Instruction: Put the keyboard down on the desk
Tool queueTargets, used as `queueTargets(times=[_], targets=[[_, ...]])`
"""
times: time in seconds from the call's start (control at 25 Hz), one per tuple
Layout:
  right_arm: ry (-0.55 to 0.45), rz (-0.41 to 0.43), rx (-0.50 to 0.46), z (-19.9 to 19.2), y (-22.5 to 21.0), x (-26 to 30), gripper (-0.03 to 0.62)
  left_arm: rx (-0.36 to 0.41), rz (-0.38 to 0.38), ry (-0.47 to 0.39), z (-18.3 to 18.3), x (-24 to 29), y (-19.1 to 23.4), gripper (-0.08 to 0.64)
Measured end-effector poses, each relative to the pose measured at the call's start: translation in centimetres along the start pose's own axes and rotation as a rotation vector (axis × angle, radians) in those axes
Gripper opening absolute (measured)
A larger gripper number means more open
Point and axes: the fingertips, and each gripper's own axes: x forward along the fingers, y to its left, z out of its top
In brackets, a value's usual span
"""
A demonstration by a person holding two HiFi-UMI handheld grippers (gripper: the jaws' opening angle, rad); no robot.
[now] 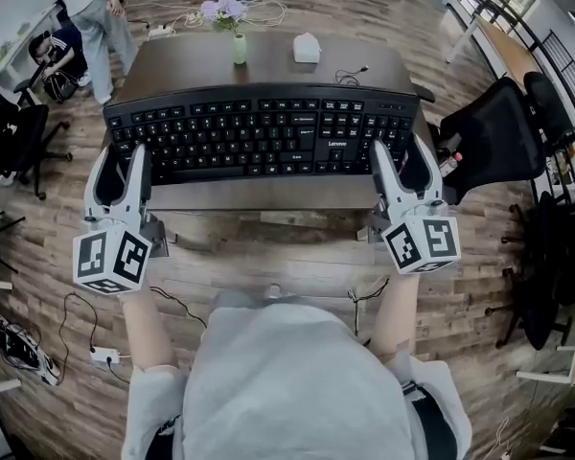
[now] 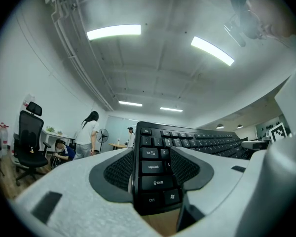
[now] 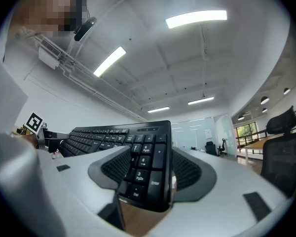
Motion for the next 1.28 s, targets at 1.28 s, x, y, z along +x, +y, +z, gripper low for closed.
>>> queueTargets(times=[1.28], targets=[[0.037, -0.104, 0.03, -6.2, -2.0, 16.7, 0.252, 0.008, -0.084, 0.053, -3.5, 19.2, 8.7, 0.229]])
